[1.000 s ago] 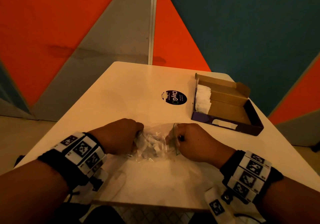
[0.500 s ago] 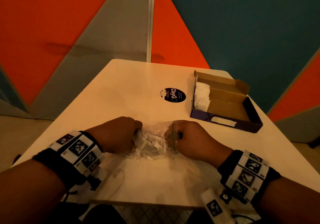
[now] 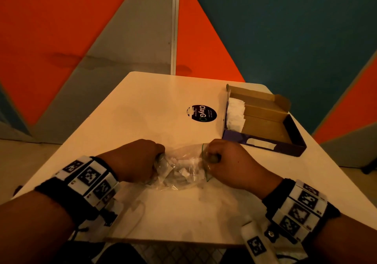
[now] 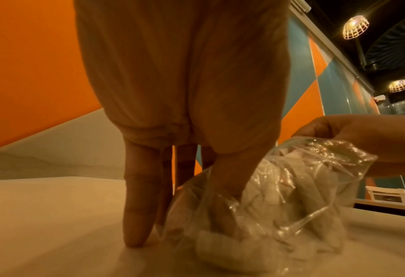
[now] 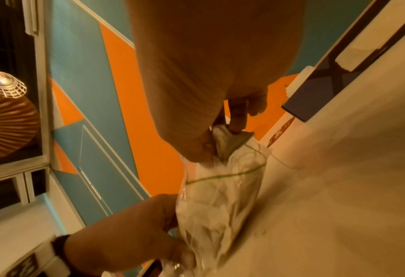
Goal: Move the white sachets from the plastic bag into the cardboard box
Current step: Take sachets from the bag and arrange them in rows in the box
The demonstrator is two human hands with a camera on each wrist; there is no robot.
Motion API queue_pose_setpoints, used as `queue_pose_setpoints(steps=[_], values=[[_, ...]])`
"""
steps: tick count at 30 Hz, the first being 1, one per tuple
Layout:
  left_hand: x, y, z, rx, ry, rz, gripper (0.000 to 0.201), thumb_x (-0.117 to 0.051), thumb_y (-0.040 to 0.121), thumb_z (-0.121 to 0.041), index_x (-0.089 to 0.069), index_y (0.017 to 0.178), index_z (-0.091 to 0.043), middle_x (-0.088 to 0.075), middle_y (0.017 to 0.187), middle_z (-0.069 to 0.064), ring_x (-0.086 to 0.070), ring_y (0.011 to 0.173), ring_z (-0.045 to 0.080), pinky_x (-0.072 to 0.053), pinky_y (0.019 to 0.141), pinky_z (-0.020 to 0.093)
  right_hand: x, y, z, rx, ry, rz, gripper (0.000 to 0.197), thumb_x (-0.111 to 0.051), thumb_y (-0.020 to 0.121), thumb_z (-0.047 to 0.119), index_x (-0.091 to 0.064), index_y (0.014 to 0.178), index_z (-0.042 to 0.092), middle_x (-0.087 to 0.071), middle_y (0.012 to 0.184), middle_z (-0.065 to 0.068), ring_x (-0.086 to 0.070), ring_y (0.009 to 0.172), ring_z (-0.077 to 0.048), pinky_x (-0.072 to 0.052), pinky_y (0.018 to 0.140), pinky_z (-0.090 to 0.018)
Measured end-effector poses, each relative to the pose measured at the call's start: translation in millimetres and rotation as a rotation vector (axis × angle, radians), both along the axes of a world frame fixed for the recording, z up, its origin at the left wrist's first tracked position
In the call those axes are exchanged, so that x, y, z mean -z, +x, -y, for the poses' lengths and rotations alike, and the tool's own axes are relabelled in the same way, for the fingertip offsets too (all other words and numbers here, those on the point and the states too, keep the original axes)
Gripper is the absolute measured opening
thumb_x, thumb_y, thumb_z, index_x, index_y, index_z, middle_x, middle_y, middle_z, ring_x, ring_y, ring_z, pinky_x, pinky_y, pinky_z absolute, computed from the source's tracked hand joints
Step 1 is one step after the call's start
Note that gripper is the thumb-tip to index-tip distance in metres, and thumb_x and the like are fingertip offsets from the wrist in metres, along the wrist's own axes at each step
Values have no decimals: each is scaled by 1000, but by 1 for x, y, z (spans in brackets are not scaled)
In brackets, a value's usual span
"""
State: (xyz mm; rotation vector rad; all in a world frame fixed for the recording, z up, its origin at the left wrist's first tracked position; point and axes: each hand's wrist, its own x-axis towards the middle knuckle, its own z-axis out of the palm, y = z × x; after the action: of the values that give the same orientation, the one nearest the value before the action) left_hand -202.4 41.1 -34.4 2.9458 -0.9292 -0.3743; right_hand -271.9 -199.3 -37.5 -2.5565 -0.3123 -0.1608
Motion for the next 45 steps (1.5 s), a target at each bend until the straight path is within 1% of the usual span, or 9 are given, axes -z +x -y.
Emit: queue_pose_setpoints(steps=[5, 12, 17, 21, 26, 29, 32, 37, 45], values=[[0, 1, 0, 0, 3, 4, 30, -67, 83, -29, -59, 111, -23, -62, 108, -3, -57, 94, 16, -43, 76, 26, -11, -10, 21, 114, 77, 61, 5, -75, 82, 27, -75, 87, 26, -62, 82, 18, -58, 73, 2, -41, 65, -11], [-5, 3, -6, -32, -49, -62, 40, -66, 84, -33, -55, 123, -29, -63, 118, -6, -60, 101, 14, -51, 88, 30, -26, -21, 48, 311, 285, 25, 6, -72, 84, 34, -72, 85, 40, -71, 85, 17, -67, 79, -9, -57, 73, -30], [-23, -2, -10, -92, -90, -181, 66, -69, 86, -45, -36, 142, -36, -54, 133, -10, -57, 109, 10, -49, 94, 26, -26, -26, 51, 321, 437, 52, 10, -74, 82, 32, -71, 79, 41, -71, 78, 18, -67, 74, -3, -57, 71, -25], [-49, -21, 13, -111, -423, 97, 46, -67, 81, -58, -56, 122, -39, -58, 121, -15, -57, 100, 5, -43, 75, 19, -28, -26, 41, 295, 504, 58, 11, -74, 81, 30, -72, 81, 41, -72, 81, 20, -67, 77, 1, -55, 70, -21], [-57, -42, 61, -161, -713, 25, 35, -71, 77, -59, -65, 101, -35, -60, 98, -20, -57, 86, -4, -40, 64, 15, -29, -24, 26, 278, 641, 76, 11, -75, 81, 24, -77, 90, 31, -74, 88, 17, -68, 82, -1, -56, 74, -23], [-44, -38, 76, -224, -867, -121, 28, -76, 77, -53, -68, 90, -30, -65, 82, -14, -58, 66, 0, -45, 60, 23, -29, -25, 23, 268, 709, 93, 13, -75, 82, 19, -77, 89, 30, -75, 87, 13, -70, 81, -5, -56, 72, -24], [-35, -38, 81, -253, -1007, -242, 26, -80, 75, -46, -66, 93, -33, -68, 92, -10, -67, 74, 13, -58, 69, 38, -30, -27, 22, 269, 787, 84, 17, -74, 82, 14, -77, 84, 30, -76, 85, 9, -71, 80, -8, -55, 71, -24], [-34, -36, 83, -231, -1140, -275, 16, -78, 81, -29, -67, 82, -18, -69, 78, 5, -57, 61, 9, -48, 59, 28, -31, -28, 22, 271, 813, 92, 15, -68, 87, 19, -77, 88, 31, -75, 87, 9, -69, 79, -12, -58, 70, -28], [-38, -27, 70, -286, -1498, -423, 9, -73, 80, -3, -67, 81, -10, -73, 80, 13, -72, 81, 29, -58, 78, 40, -37, -22, 25, 281, 982, 60, 40, -63, 90, 2, -52, 116, 30, -72, 84, 13, -74, 71, -24, -62, 64, -37]])
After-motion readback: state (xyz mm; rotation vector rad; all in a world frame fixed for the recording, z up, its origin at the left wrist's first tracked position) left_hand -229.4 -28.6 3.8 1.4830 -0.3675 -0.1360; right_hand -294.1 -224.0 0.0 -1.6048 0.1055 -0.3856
